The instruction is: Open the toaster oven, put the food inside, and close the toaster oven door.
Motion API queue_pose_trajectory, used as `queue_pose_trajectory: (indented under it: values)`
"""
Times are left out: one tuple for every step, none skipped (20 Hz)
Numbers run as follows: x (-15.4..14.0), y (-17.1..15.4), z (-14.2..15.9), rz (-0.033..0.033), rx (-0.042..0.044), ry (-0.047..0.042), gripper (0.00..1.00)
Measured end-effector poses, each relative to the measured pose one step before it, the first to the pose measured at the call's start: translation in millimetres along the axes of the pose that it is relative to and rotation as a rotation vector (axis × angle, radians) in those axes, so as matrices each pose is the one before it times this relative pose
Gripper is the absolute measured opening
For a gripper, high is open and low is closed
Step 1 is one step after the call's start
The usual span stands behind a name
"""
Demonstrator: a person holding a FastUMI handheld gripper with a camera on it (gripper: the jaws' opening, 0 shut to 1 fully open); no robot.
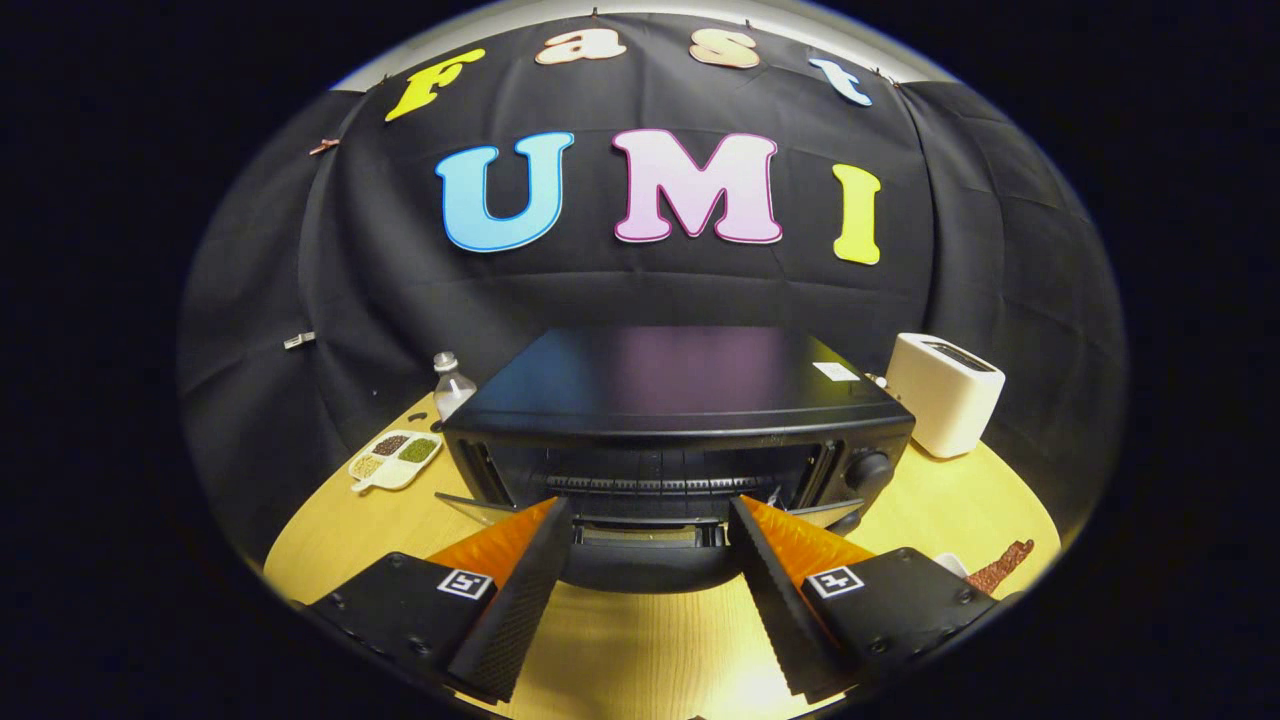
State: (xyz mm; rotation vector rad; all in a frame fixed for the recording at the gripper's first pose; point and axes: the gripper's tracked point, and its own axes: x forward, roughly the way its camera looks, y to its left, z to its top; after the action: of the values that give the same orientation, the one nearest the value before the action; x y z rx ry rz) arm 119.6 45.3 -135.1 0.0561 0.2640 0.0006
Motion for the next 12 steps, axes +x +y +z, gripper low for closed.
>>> queue_pose_trajectory:
  values:
    - [-4.26,0.57,-4.51,0.00192,-0.00465,0.00586,0.97]
    - [-3.31,-0.02,-4.71,0.0026,-0.00454,0.00578,0.97]
    - [-3.87,0.16,-4.7,0.0035,-0.00568,0.00539,0.98]
    - [-2.06,0.0,-5.0,0.0043,-0.00546,0.00784,0.97]
    - [-3.73,-0.47,-4.72,0.00292,0.00223,0.00554,0.97]
    - [-2.57,0.55,-4.13,0.004,0.00216,0.00844,0.97]
    - [-2.28,0.13,-5.01,0.00232,-0.00096,0.00704,0.97]
    - [-2.53,-0.25,-6.42,0.00311,-0.00293,0.01189,0.97]
    - [-1.04,-0.34,-8.88,0.00297,-0.00476,0.02232,0.97]
    - [-2.84,0.82,-5.84,0.00501,-0.01381,0.00199,0.98]
    - [-1.59,-0.33,-9.55,0.00451,-0.01428,0.01189,0.99]
    - [-2.63,0.68,-9.11,0.00439,-0.01189,0.0157,0.98]
